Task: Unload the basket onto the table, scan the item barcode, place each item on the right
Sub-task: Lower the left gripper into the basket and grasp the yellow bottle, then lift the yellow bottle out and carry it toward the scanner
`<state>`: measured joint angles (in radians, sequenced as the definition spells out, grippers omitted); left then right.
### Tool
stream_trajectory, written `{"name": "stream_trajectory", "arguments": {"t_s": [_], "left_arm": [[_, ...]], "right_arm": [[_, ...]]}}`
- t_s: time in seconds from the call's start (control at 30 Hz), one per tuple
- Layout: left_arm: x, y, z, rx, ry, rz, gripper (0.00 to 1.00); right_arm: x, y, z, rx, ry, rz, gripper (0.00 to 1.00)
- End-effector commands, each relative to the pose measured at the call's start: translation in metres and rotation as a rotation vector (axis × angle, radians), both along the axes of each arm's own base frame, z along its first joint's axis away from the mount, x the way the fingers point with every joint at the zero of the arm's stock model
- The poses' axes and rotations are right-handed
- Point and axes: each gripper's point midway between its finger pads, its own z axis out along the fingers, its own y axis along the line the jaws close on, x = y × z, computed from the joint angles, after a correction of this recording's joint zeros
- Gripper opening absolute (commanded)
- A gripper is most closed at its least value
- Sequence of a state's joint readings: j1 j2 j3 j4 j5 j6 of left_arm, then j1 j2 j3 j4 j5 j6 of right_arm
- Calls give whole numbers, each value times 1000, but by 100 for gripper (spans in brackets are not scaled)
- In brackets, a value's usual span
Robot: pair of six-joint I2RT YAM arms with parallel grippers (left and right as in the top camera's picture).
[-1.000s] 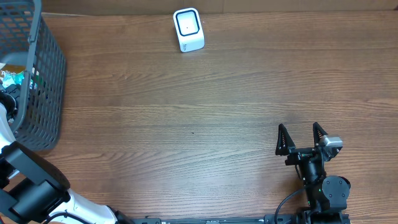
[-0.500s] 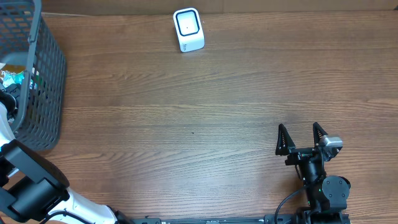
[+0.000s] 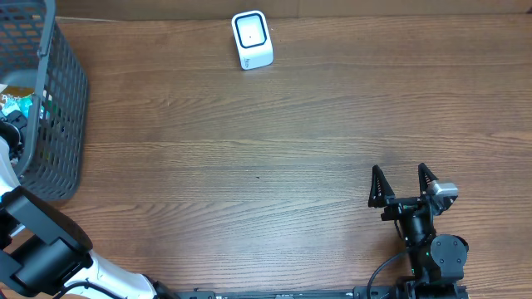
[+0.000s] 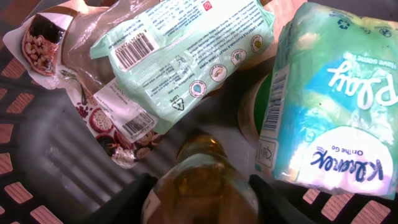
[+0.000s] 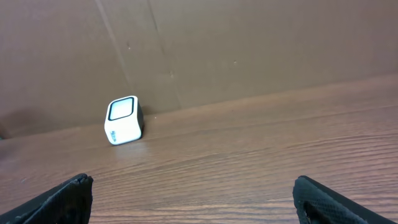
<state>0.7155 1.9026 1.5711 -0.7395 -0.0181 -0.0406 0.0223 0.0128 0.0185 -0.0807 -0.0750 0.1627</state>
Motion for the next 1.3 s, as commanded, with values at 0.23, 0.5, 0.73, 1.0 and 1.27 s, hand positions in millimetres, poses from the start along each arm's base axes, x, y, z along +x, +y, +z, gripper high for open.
{"name": "stream_trajectory", "arguments": {"t_s": [0.23, 0.5, 0.73, 1.0, 1.27], "left_arm": [[-1, 1, 41, 62, -69, -11, 45], [-11, -7, 142, 200, -276, 33, 45], [-34, -28, 242, 333, -520, 82, 46], [-63, -82, 334, 397, -797, 14, 44], [-53, -147, 353, 300, -896, -170, 43]], "right_arm": [[0, 2, -2, -4, -3, 9, 100], [0, 2, -2, -4, -3, 9, 100], [0, 2, -2, -4, -4, 9, 100], [0, 2, -2, -4, -4, 9, 100], [0, 2, -2, -4, -4, 9, 100]]}}
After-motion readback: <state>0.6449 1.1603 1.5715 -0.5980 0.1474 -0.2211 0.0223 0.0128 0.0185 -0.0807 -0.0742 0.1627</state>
